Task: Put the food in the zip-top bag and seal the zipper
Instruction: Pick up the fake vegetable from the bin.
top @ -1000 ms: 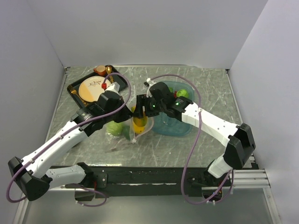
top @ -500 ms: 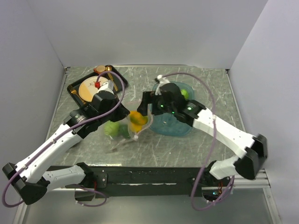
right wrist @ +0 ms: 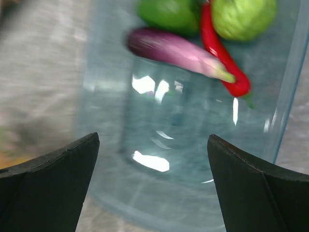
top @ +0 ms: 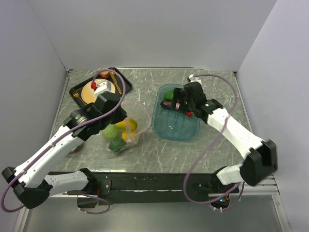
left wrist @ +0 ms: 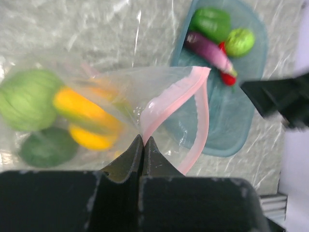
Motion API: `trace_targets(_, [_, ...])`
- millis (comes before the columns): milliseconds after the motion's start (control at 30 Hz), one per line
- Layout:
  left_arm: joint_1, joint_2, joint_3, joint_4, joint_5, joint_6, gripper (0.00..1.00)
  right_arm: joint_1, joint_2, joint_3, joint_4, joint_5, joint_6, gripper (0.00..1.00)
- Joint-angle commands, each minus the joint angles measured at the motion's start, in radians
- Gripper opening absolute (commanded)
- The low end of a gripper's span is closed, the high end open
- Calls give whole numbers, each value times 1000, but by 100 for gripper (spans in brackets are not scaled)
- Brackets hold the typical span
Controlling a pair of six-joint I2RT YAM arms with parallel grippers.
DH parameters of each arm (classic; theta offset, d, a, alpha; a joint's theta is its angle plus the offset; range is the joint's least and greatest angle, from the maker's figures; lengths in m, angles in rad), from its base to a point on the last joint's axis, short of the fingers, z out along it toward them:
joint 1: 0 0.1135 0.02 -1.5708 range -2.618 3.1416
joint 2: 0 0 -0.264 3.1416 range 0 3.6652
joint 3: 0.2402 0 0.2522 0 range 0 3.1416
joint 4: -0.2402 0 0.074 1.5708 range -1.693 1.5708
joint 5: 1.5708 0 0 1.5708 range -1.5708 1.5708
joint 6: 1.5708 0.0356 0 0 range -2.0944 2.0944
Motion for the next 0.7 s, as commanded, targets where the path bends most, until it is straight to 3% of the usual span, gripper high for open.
trace_targets(0, [5, 1, -86, 127, 124, 2, 1, -31, 144, 116, -32, 13, -83, 100])
trace_targets(100, [3, -39, -129, 206, 172, 9, 1, -45, 256, 217, -47, 5, -143, 100])
trace_targets(367, [3, -54, -120, 167, 135, 28, 2, -50, 445, 384, -49, -43, -342, 100])
trace_targets(667, [5, -31, -94, 160, 152, 65, 2, -60, 554, 368, 3, -116, -447, 100])
